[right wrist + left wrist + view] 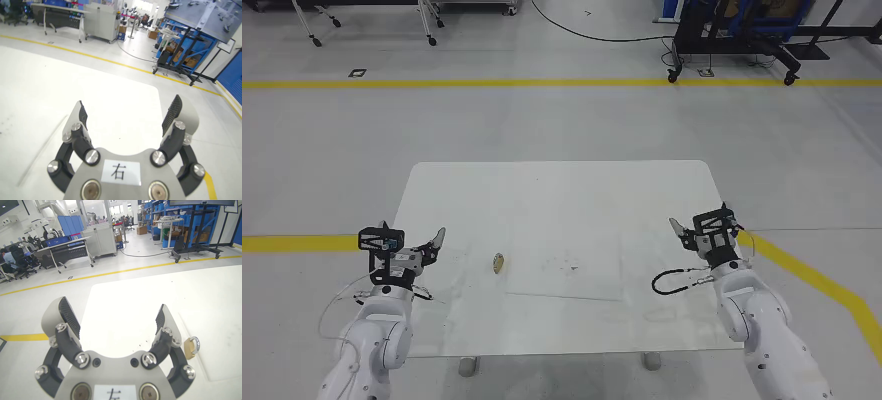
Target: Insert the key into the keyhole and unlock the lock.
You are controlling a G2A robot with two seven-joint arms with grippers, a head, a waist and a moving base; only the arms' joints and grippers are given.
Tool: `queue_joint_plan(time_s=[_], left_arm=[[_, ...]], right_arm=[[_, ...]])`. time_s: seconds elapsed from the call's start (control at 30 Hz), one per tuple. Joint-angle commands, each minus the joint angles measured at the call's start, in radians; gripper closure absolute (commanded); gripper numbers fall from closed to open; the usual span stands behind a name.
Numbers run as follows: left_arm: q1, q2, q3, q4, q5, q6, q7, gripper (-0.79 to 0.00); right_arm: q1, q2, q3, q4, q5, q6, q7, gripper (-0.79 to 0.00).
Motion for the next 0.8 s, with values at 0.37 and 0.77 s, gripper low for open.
queue_joint_plan(time_s=[0.37,0.77], left_arm=[[0.0,0.0,0.0,0.0,0.0,0.0,0.0,-0.785],[0.0,0.0,0.0,0.0,0.0,0.0,0.0,-0.785]], right_arm=[[0.357,-0.032,-0.338,0.317,0.001,-0.511,0.103,-0.785],[0.589,-0.072,-0.514,0.616,0.082,-0.838,0.074,-0.345]])
